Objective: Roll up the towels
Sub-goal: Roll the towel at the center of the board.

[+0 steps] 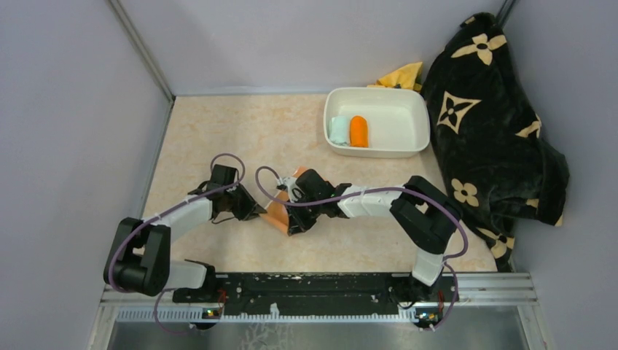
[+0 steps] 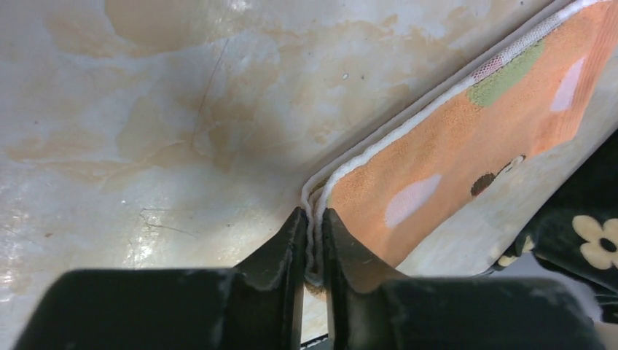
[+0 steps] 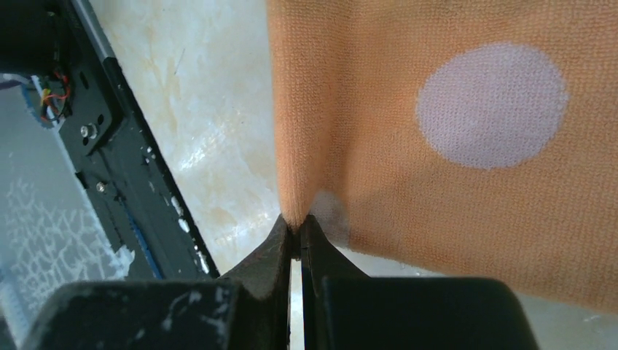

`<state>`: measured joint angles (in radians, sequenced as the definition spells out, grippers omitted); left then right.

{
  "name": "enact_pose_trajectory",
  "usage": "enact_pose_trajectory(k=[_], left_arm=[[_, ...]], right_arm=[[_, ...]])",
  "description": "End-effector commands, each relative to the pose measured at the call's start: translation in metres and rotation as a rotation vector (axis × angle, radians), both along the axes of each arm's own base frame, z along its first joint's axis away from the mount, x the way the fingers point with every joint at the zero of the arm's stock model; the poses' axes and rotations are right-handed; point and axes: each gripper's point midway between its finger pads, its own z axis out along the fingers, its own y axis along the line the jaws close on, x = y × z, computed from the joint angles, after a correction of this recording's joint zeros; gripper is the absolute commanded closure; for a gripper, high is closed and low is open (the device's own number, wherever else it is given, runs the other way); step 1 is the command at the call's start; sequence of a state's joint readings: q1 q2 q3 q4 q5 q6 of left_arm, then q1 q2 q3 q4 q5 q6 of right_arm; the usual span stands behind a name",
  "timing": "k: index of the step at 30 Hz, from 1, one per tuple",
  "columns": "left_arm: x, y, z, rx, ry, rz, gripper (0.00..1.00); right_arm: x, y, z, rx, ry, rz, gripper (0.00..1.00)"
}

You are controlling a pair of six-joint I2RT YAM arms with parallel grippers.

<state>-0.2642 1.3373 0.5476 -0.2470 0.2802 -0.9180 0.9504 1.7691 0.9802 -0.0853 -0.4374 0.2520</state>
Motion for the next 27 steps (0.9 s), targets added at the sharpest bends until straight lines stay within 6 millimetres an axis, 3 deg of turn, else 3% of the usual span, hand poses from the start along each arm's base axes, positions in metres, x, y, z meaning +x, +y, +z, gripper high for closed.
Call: enact_pose_trajectory(k=[1, 7, 12, 21, 27], left_arm=[[0.012, 0.006, 0.014, 0.056, -0.068, -0.021, 0.73], [0.009, 0.019, 0.032, 0.127, -0.129, -0.052, 0.47], [-0.001, 0.023, 0.046, 0.140, -0.163, -0.096, 0.35], [-0.030, -0.001, 0.037, -0.020, -0.190, -0.219, 0.29], [-0.024, -0.012, 0.031, -0.088, -0.195, -0.218, 0.30]], right_arm=[[-0.001, 0.013, 0.024, 0.152, 0.100, -0.005, 1.00], [0.003, 0.010, 0.023, 0.213, 0.264, -0.050, 1.00], [0.013, 0.003, 0.019, 0.264, 0.384, -0.116, 1.00], [0.024, -0.010, -0.015, 0.197, 0.505, -0.201, 1.00], [0.029, -0.014, -0.025, 0.146, 0.503, -0.210, 1.00]])
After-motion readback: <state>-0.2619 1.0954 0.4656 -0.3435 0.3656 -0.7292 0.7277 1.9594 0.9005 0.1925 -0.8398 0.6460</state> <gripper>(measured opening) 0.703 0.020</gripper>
